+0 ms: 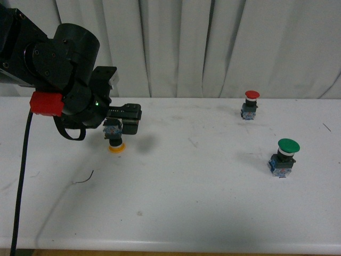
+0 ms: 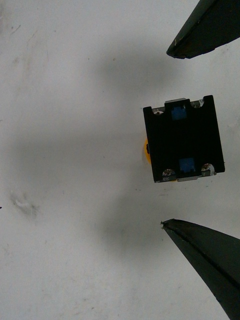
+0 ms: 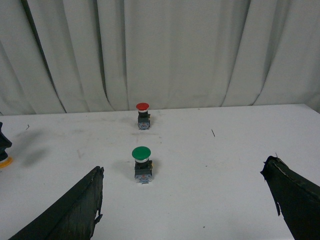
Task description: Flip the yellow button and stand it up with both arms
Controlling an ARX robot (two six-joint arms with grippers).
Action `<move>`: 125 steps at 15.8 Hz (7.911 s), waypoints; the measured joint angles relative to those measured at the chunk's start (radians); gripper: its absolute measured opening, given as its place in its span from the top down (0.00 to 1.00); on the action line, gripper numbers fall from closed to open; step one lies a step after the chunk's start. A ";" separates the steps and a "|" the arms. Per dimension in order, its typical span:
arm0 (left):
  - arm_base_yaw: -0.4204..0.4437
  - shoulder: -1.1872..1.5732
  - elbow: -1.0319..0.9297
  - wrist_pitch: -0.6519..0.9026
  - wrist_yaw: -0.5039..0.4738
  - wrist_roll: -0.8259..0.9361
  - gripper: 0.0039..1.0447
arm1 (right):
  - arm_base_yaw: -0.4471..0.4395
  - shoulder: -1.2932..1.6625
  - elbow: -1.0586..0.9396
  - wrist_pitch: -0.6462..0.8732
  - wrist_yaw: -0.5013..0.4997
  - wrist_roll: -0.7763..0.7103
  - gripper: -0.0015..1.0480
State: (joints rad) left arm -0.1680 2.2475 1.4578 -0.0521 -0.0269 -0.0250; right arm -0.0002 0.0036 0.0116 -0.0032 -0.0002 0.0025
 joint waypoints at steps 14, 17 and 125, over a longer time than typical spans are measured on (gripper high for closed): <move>-0.023 -0.325 -0.244 0.104 0.153 -0.109 0.66 | 0.000 0.000 0.000 0.000 0.000 0.000 0.06; -0.052 -0.732 -0.508 0.107 0.290 -0.186 0.66 | 0.000 0.000 0.000 0.000 0.000 0.000 0.06; 0.168 -2.239 -1.448 0.048 0.026 0.011 0.99 | 0.225 1.642 0.583 1.286 -0.575 1.462 0.65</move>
State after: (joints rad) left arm -0.0002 0.0086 0.0097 -0.0040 -0.0006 -0.0143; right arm 0.2245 1.6459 0.5945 1.2827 -0.5747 1.4647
